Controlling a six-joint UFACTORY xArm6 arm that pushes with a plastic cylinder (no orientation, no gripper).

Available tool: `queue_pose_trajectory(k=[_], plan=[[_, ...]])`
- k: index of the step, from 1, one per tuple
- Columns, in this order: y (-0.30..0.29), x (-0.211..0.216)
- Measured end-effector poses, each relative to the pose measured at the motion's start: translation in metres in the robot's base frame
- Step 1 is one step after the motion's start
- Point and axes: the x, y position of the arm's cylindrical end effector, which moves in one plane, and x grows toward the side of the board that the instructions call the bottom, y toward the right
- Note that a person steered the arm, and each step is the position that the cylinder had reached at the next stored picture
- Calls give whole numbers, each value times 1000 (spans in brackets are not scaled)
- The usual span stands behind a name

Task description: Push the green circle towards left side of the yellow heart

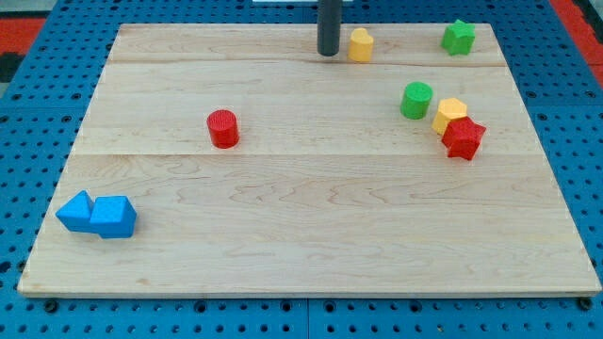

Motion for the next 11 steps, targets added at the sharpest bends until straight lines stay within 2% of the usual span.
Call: queue_pose_trajectory(k=[2,3,4,5,6,7,8,10,11], plan=[[79,-16],[72,-16],[73,34],[162,50],[203,83],[198,117],[148,139],[59,120],[27,82]])
